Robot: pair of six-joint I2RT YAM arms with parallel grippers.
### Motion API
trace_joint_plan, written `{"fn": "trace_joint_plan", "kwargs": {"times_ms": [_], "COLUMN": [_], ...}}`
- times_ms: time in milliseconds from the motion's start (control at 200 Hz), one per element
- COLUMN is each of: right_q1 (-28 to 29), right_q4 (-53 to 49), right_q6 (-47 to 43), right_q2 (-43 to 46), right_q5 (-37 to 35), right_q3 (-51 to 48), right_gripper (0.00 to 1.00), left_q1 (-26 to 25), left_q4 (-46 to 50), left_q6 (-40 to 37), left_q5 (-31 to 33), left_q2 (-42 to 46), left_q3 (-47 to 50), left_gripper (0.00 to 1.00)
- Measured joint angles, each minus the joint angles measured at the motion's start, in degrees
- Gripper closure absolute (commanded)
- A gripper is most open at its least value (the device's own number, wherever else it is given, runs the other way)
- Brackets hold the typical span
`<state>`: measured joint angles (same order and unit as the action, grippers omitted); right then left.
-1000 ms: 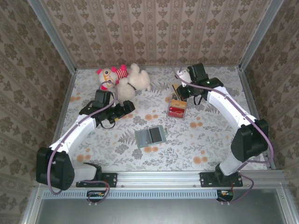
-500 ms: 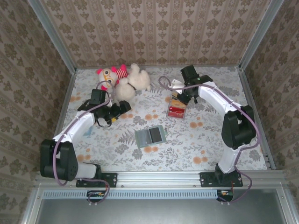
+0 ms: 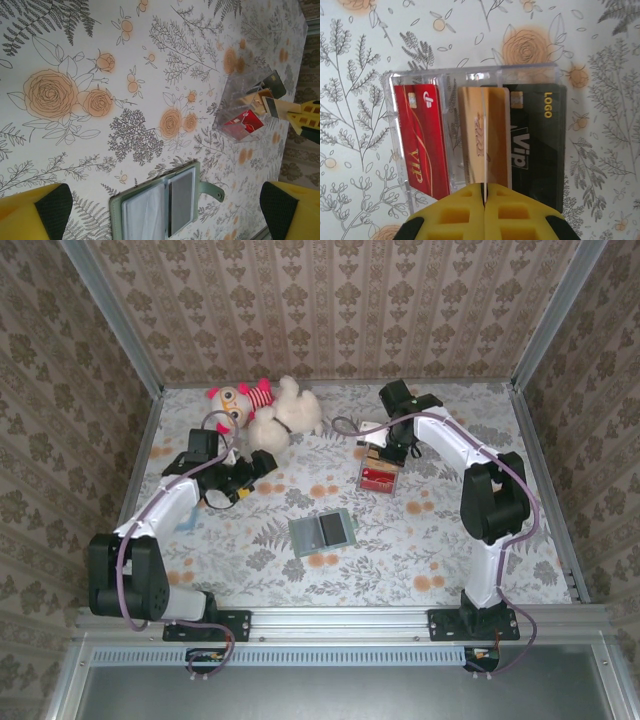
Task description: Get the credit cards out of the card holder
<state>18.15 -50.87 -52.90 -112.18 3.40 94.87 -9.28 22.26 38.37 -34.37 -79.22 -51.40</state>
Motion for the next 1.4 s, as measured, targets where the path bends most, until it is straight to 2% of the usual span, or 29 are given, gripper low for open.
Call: {"fn": "trace_joint_plan", "kwargs": {"times_ms": [160, 235, 500, 710, 800, 915, 1030, 1225, 1400], "right_q1": [0.0, 0.1, 0.5, 1.0, 1.5, 2.7, 4.5, 11.0, 11.5], "right_q4": [-0.3, -0.3, 2.0, 5.3, 7.6, 11.0, 15.6, 18.3, 21.1], "right_q6": [-0.7, -1.1, -0.6, 5.2, 11.3, 21.6, 32.7, 51.3, 67.4], "right_q2": [-0.2, -0.2, -0.2, 1.6, 5.4, 12.3, 21.4, 33.4, 38.3], "right_q5": [-0.2, -0.3, -1.7, -1.2, -0.9, 0.1, 2.4, 3.7, 5.9], "right_q3": [0.0, 0.0, 0.0, -0.9, -2.9, -6.5, -13.9, -24.8, -32.4], "right_gripper": [0.88, 0.81, 0.78, 0.69, 0.65, 0.5, 0.38, 0.32, 0.31], "left_q1": [0.0, 0.0, 0.0, 0.0, -0.1, -1.3, -4.6, -12.4, -20.0], "left_q4": [-0.1, -0.3, -1.4, -1.5, -1.4, -1.2, -1.1, -1.8, -2.8], "left_q6": [0.2, 0.2, 0.5, 0.6, 0.7, 1.3, 2.5, 6.5, 10.4], "left_q5": [-0.5, -0.6, -0.9, -1.0, -1.0, -0.8, -0.1, 2.6, 6.0], "left_q2": [-0.6, -0.7, -0.7, -0.7, -0.3, 0.7, 2.7, 7.8, 9.3], "left_q3": [0.0, 0.0, 0.6, 1.5, 2.4, 3.7, 4.6, 7.5, 9.0], "left_gripper": [0.0, 0.0, 0.0, 0.0, 0.0, 0.0, 0.0, 0.0, 0.0]}}
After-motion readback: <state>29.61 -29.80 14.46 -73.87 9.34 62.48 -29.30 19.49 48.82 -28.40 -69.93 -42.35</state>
